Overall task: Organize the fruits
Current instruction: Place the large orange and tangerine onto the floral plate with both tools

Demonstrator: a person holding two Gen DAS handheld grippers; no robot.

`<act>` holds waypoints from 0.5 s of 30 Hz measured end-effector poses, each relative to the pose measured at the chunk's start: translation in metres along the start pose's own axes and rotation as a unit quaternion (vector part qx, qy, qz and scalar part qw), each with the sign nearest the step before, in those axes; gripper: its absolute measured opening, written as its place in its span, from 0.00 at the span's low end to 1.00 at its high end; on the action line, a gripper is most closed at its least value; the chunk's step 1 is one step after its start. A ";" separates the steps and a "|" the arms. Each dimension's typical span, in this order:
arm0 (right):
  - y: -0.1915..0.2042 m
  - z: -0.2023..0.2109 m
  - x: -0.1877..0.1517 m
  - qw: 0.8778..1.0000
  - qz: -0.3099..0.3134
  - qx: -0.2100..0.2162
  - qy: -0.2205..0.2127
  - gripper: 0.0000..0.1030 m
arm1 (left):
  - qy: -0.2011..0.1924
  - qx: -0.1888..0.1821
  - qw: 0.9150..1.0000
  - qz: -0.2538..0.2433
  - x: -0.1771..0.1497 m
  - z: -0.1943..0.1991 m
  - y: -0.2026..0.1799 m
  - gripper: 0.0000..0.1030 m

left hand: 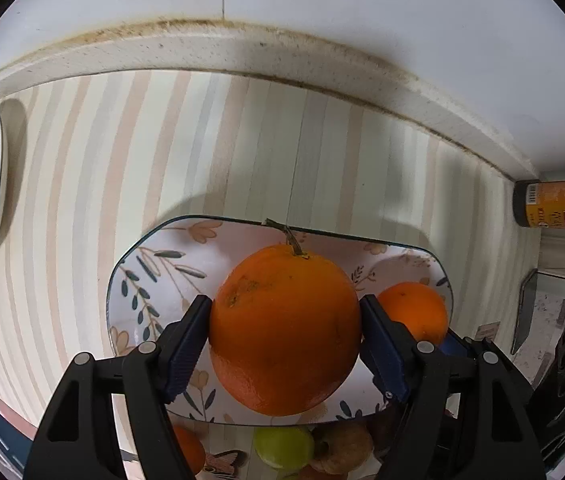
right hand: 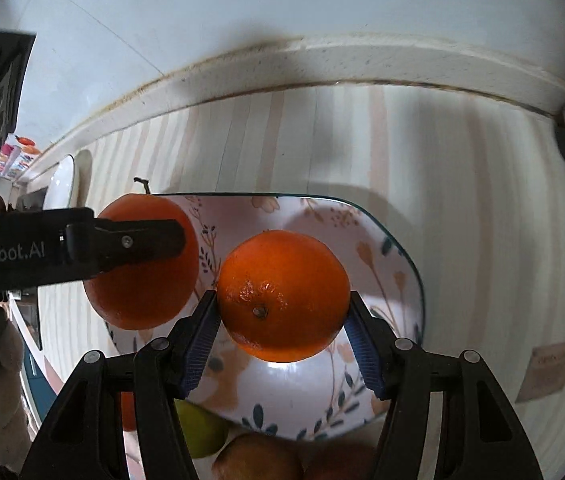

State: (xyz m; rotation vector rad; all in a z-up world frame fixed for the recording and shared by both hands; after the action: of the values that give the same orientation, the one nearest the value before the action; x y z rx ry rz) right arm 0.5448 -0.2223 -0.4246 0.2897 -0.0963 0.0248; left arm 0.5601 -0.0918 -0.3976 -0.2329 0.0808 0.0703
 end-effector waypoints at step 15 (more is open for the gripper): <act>-0.011 -0.001 -0.001 0.998 -0.040 -0.017 0.043 0.91 | -0.022 0.028 0.998 -0.047 0.008 0.009 -0.028 0.90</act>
State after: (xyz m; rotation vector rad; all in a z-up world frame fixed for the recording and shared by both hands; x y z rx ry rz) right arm 0.5448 -0.2324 -0.4288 0.2574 0.0013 -0.0442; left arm 0.5708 -0.1167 -0.3829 -0.1797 0.0269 -0.0210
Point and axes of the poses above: each gripper's, at about its wrist camera, not at the fingertips, and z roughly against the way its jaws point, y to its left, x to its top, the point moved 6 cm from there along -z, roughly the way its jaws point, and after that the axes turned 2 degrees about -x, right-handed, at the moved point
